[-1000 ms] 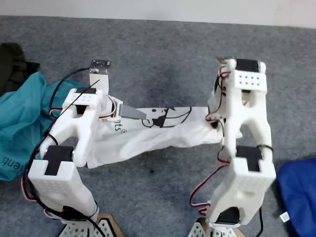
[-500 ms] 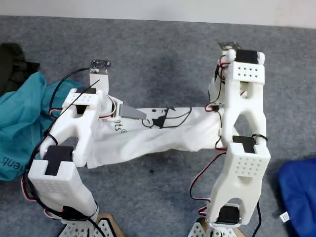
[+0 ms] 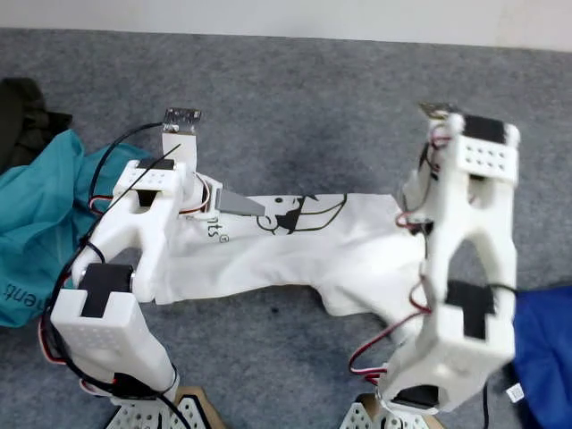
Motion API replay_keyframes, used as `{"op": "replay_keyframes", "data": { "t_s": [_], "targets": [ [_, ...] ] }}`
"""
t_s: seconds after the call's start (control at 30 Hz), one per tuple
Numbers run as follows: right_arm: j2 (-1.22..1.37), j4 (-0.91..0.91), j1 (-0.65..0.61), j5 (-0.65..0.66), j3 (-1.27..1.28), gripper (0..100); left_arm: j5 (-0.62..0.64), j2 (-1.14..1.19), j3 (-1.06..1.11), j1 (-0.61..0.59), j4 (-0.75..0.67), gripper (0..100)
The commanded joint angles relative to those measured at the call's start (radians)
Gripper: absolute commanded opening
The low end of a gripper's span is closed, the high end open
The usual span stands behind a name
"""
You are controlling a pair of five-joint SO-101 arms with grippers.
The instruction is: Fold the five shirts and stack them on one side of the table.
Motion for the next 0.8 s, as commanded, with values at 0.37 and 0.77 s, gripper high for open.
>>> {"op": "replay_keyframes", "data": {
  "t_s": [0.37, 0.77],
  "targets": [
    [-0.593, 0.012, 0.044, 0.465, 0.604, 16.4, -0.003, -0.021, 0.002, 0.013, -0.028, 60],
    [-0.665, -0.124, 0.074, 0.517, 0.986, 24.8, -0.003, -0.015, -0.001, 0.015, -0.028, 60]
  ]
}}
